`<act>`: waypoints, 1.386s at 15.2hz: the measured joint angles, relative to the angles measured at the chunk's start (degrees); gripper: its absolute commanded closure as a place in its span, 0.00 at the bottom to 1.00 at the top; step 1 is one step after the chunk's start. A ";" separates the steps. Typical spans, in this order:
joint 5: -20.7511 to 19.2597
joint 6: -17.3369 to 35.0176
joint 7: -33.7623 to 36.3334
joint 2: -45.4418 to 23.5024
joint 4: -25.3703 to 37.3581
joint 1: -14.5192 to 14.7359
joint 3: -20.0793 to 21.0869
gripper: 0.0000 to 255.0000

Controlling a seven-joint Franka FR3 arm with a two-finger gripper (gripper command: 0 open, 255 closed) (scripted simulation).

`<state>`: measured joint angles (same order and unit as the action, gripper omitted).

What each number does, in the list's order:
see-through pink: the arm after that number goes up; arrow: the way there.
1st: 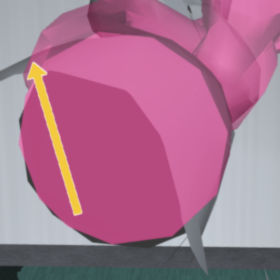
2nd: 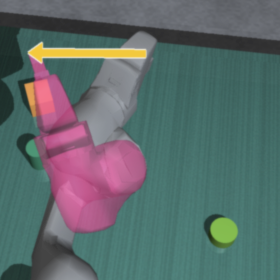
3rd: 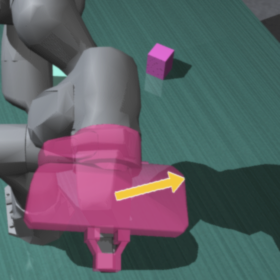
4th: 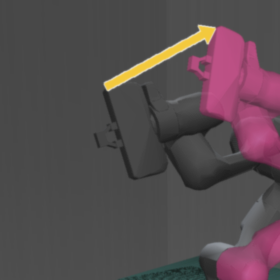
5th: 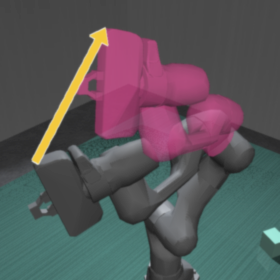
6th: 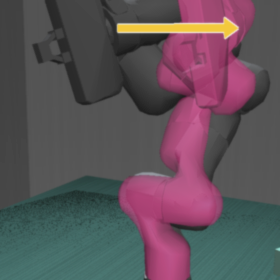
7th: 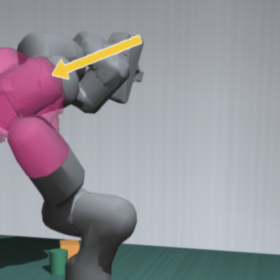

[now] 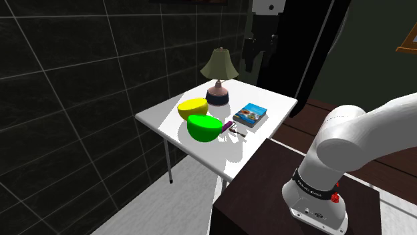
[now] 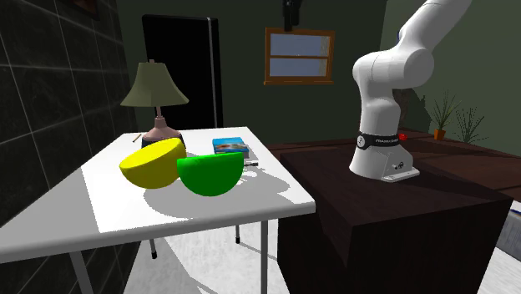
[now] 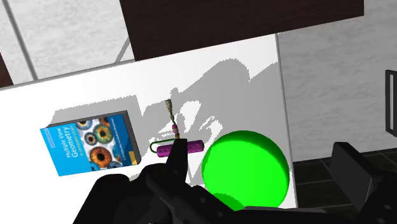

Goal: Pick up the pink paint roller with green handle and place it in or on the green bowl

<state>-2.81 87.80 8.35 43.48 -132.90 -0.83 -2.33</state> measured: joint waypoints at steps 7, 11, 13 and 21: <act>-1.72 9.92 -4.19 -0.55 -8.37 -0.75 -4.07 0.00; -3.02 18.20 -7.76 -3.20 -13.18 -1.39 -7.59 0.00; -3.50 22.58 -9.45 -4.84 -15.49 -1.64 -9.30 0.00; -3.41 41.37 -17.90 -17.50 -20.23 -1.18 -17.26 0.00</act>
<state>-6.22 129.17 -9.55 25.98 -153.14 -2.01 -19.59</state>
